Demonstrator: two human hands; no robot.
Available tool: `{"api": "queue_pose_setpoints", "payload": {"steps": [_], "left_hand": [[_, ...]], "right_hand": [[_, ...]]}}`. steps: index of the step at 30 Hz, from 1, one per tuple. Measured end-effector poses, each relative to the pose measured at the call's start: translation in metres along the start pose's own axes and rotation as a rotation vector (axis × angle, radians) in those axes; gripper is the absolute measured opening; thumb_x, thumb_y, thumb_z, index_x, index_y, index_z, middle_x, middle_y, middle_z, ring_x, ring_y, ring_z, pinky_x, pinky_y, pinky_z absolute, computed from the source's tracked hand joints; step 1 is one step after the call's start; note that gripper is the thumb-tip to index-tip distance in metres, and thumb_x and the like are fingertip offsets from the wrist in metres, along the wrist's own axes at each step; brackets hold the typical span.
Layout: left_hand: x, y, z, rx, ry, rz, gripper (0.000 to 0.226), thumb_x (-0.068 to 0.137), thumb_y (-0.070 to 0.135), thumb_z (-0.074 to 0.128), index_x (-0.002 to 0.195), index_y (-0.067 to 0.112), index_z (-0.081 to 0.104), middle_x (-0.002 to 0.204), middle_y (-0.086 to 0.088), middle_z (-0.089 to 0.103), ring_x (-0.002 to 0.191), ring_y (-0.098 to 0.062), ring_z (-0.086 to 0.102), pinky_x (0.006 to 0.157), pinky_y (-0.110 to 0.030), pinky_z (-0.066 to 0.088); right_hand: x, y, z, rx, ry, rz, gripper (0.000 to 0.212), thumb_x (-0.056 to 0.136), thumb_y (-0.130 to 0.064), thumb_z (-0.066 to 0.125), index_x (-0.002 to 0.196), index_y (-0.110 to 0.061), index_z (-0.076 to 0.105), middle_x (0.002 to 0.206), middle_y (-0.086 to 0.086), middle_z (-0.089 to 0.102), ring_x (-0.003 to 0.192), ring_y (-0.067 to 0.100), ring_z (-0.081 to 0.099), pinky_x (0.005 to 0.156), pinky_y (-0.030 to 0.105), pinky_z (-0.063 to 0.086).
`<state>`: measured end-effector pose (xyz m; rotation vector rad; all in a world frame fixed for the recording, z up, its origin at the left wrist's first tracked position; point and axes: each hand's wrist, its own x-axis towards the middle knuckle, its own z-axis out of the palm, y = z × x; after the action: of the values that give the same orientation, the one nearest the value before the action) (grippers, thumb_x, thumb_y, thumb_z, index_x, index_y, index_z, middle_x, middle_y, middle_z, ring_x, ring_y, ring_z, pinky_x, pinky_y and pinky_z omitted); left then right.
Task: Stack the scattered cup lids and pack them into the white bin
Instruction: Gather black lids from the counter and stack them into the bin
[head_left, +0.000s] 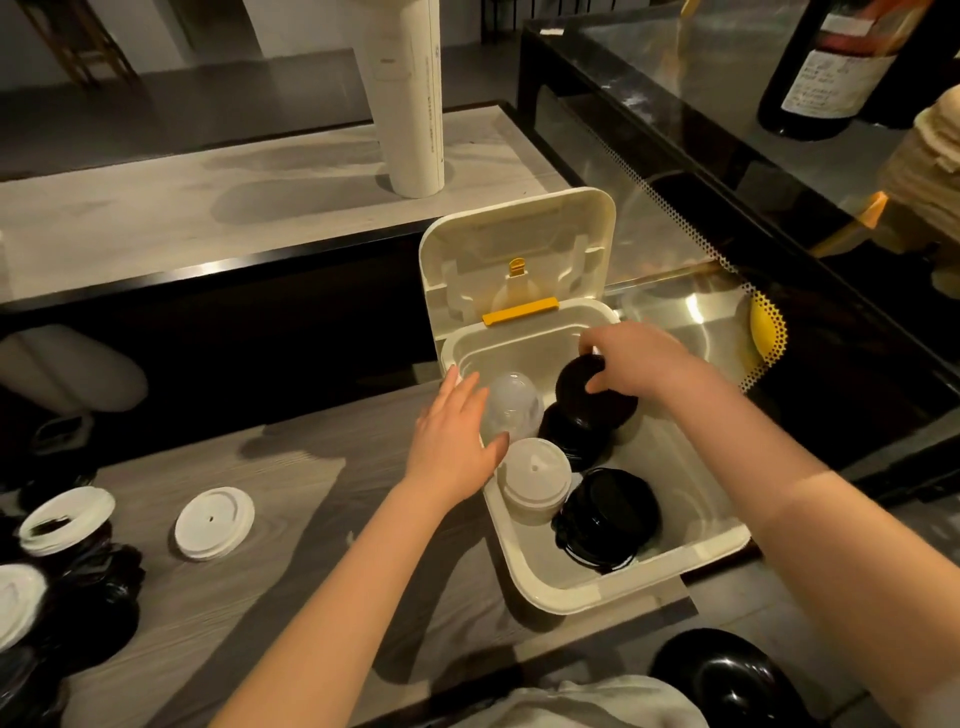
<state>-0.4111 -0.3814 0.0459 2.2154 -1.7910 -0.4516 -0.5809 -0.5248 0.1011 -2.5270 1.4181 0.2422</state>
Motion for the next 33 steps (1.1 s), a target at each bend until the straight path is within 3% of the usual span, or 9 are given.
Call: {"api": "queue_pose_setpoints", "payload": {"steps": [8,10,14,16,22,26,33], "left_hand": [[-0.001,-0.001,0.004,-0.006,-0.007,-0.013,0.064,0.095,0.044,0.043,0.149,0.02,0.02,0.159,0.006,0.0,0.145,-0.011,-0.013,0.116,-0.045,0.01],[-0.001,-0.001,0.004,-0.001,-0.012,-0.018,0.064,0.095,0.044,0.043,0.149,0.02,0.02,0.159,0.006,0.0,0.145,-0.011,-0.013,0.116,-0.045,0.011],[0.0,-0.003,0.006,0.011,-0.017,-0.02,0.063,0.095,0.045,0.043,0.149,0.019,0.021,0.159,0.005,0.0,0.145,-0.012,-0.013,0.116,-0.045,0.012],[0.001,-0.003,0.006,0.014,-0.017,-0.015,0.064,0.094,0.045,0.043,0.149,0.02,0.022,0.159,0.005,0.001,0.145,-0.012,-0.012,0.116,-0.045,0.012],[-0.008,-0.014,-0.009,-0.048,0.045,-0.015,0.067,0.094,0.05,0.041,0.149,0.021,0.018,0.159,0.003,0.003,0.146,-0.013,-0.007,0.116,-0.045,0.013],[-0.025,-0.047,-0.027,0.014,0.109,-0.091,0.064,0.095,0.049,0.04,0.149,0.021,0.021,0.159,0.002,0.009,0.146,-0.015,-0.003,0.116,-0.046,0.012],[-0.074,-0.127,-0.058,0.089,0.102,-0.204,0.061,0.094,0.046,0.044,0.146,0.017,0.029,0.157,0.0,0.017,0.146,-0.017,0.002,0.115,-0.046,0.015]], "right_hand": [[0.04,-0.009,0.04,-0.18,-0.25,-0.08,0.041,0.086,-0.018,0.065,0.125,-0.016,0.055,0.122,0.009,0.057,0.109,0.028,0.056,0.082,0.031,0.047],[0.045,-0.005,0.052,-0.195,-0.209,-0.07,0.036,0.087,-0.011,0.058,0.123,-0.014,0.057,0.12,0.01,0.058,0.105,0.029,0.058,0.085,0.034,0.051],[0.042,-0.004,0.069,-0.204,-0.172,-0.1,0.028,0.087,-0.008,0.052,0.115,-0.011,0.057,0.114,0.01,0.06,0.1,0.029,0.059,0.077,0.033,0.049],[0.039,-0.003,0.073,-0.147,-0.135,-0.076,0.032,0.088,-0.009,0.052,0.12,-0.011,0.055,0.118,0.01,0.058,0.104,0.028,0.058,0.08,0.036,0.051],[0.013,-0.02,0.054,0.081,0.032,-0.033,0.045,0.092,-0.031,0.053,0.135,-0.018,0.046,0.133,0.006,0.051,0.119,0.027,0.05,0.09,0.036,0.047],[-0.009,-0.058,0.043,0.234,0.163,-0.147,0.046,0.091,-0.033,0.054,0.134,-0.02,0.047,0.131,0.001,0.05,0.123,0.025,0.046,0.097,0.039,0.043],[-0.042,-0.17,0.044,0.176,0.261,-0.357,0.047,0.094,-0.034,0.051,0.138,-0.023,0.044,0.139,-0.002,0.047,0.128,0.018,0.042,0.099,0.035,0.043]]}}
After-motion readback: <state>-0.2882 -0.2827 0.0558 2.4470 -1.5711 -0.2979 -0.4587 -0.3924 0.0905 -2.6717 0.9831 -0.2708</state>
